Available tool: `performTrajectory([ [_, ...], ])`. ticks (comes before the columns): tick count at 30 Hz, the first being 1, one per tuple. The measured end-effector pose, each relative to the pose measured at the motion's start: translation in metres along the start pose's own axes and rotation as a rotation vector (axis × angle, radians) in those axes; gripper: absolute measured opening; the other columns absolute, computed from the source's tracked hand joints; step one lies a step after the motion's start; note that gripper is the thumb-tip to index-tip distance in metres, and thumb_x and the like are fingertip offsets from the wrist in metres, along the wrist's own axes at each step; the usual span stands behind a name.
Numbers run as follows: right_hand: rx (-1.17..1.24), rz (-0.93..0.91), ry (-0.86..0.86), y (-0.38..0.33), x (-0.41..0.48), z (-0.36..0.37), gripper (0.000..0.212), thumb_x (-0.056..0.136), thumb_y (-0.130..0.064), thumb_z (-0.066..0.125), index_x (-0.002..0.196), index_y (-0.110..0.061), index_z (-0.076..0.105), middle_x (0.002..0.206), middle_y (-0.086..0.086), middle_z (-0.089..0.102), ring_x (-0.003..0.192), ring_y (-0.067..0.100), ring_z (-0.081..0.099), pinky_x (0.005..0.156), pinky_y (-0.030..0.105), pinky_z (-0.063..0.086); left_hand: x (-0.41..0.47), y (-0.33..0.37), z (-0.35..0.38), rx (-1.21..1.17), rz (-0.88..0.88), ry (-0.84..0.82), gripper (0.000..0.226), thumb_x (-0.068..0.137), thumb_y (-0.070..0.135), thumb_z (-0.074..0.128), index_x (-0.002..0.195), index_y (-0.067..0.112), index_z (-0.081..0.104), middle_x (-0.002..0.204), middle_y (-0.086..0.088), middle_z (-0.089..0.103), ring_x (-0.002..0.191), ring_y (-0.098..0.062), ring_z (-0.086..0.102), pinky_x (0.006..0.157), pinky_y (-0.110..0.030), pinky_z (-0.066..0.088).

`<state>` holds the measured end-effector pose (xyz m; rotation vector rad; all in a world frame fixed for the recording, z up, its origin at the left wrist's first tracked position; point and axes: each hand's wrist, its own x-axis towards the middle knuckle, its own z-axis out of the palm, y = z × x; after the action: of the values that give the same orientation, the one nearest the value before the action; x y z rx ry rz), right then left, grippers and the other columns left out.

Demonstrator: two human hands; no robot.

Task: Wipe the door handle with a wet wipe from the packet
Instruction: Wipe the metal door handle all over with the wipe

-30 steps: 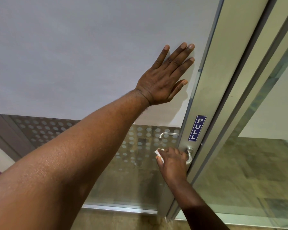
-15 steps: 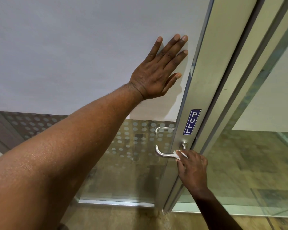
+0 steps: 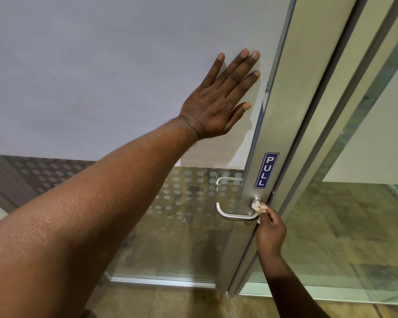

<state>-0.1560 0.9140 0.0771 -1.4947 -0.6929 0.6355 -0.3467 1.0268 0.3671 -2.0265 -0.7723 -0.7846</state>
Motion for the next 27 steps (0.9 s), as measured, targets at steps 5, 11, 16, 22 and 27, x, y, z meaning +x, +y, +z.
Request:
performTrajectory([
  [5, 0.289, 0.295, 0.073, -0.002, -0.001, 0.003, 0.019, 0.094, 0.0, 0.058, 0.103, -0.013, 0.069, 0.098, 0.008, 0.07, 0.077, 0.014, 0.062, 0.071, 0.029, 0.053, 0.0, 0.0, -0.001, -0.007, -0.002, -0.002, 0.059, 0.108, 0.038, 0.036, 0.158, 0.006, 0.03, 0.164, -0.022, 0.028, 0.154, -0.038, 0.025, 0.125, -0.054, 0.007],
  [11, 0.581, 0.541, -0.081, -0.004, -0.011, 0.002, 0.022, 0.094, 0.01, 0.05, 0.101, -0.007, 0.062, 0.093, 0.013, 0.067, 0.082, 0.022, 0.065, 0.08, 0.037, 0.056, 0.0, 0.0, 0.0, -0.001, -0.003, -0.002, 0.059, 0.108, 0.038, 0.035, 0.158, 0.006, 0.03, 0.164, -0.022, 0.028, 0.154, -0.037, 0.024, 0.125, -0.053, 0.006],
  [16, 0.662, 0.604, -0.185, -0.003, -0.026, 0.001, 0.019, 0.094, 0.01, 0.05, 0.104, -0.003, 0.06, 0.09, 0.013, 0.067, 0.08, 0.022, 0.068, 0.075, 0.035, 0.06, 0.0, 0.0, -0.001, -0.001, 0.0, 0.004, 0.059, 0.109, 0.038, 0.035, 0.158, 0.006, 0.031, 0.164, -0.022, 0.029, 0.153, -0.038, 0.025, 0.125, -0.053, 0.006],
  [22, 0.646, 0.616, -0.255, -0.004, -0.045, -0.002, 0.014, 0.093, 0.009, 0.053, 0.105, 0.004, 0.059, 0.097, 0.022, 0.068, 0.084, 0.027, 0.07, 0.081, 0.038, 0.061, 0.001, -0.001, -0.003, -0.006, 0.0, -0.027, 0.06, 0.109, 0.04, 0.033, 0.159, 0.008, 0.028, 0.165, -0.021, 0.026, 0.154, -0.037, 0.023, 0.124, -0.052, 0.003],
  [27, 0.59, 0.614, -0.314, -0.012, -0.061, -0.011, 0.018, 0.093, 0.008, 0.056, 0.108, 0.005, 0.063, 0.095, 0.02, 0.074, 0.085, 0.027, 0.071, 0.089, 0.043, 0.056, 0.0, -0.001, -0.009, -0.044, -0.001, -0.063, 0.06, 0.109, 0.04, 0.029, 0.16, 0.008, 0.025, 0.167, -0.02, 0.021, 0.156, -0.035, 0.018, 0.125, -0.052, 0.001],
])
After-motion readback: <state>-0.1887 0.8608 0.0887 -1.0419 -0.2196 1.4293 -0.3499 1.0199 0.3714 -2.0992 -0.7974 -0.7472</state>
